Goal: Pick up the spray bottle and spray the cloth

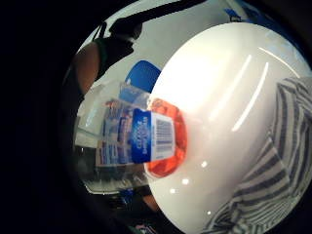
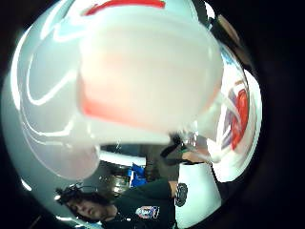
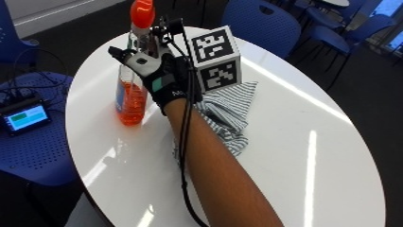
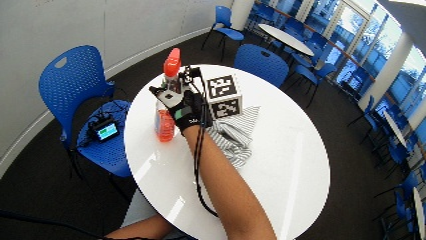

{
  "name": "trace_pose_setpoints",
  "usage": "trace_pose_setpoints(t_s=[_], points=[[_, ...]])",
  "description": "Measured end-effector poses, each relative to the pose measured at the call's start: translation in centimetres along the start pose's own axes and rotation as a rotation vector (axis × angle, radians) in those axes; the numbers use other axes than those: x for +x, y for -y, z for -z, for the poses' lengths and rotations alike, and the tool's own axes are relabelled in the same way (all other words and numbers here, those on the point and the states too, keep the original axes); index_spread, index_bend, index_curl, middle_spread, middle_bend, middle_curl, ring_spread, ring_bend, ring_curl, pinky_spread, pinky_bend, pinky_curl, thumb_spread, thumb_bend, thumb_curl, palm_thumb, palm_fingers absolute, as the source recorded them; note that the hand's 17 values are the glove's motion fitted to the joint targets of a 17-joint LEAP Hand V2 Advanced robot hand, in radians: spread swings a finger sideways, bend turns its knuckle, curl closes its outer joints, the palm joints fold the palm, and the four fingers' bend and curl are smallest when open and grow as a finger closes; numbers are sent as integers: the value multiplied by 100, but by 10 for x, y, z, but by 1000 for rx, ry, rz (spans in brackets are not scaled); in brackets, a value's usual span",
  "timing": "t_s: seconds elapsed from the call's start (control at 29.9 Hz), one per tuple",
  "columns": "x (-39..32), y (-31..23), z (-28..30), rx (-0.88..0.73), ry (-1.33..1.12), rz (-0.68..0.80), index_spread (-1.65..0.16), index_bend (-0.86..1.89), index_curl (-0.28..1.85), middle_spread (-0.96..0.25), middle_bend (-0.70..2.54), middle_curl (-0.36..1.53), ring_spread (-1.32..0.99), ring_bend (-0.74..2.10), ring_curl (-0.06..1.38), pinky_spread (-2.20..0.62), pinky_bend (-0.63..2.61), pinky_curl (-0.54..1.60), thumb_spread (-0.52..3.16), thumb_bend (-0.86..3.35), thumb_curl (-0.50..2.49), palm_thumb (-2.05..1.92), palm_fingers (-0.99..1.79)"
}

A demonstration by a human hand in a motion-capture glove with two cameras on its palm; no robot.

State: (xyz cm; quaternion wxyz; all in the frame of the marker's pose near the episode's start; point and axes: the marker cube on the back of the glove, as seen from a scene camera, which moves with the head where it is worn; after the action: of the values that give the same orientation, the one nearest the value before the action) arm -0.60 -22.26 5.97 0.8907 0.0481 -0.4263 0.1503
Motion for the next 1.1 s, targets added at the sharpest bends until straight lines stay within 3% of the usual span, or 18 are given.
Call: trace_pose_setpoints(t_s=[0.1,0.3,0.64,1.1], points=[[4,-4,3,0,-37,-1,-33,13,45,-14,34,42,-13,45,41,14,20,31,79,-6,68,83,58],[10,-16,18,27,-126,25,-34,10,39,-8,23,38,-8,38,37,20,27,32,88,-6,61,74,42],[-7,-78,43,-66,-283,43,-36,12,32,-3,19,35,-4,35,33,24,30,33,96,-4,51,65,35],[-40,-155,42,-301,-494,219,-38,16,32,0,19,34,-1,30,31,24,26,32,101,-3,43,62,36]])
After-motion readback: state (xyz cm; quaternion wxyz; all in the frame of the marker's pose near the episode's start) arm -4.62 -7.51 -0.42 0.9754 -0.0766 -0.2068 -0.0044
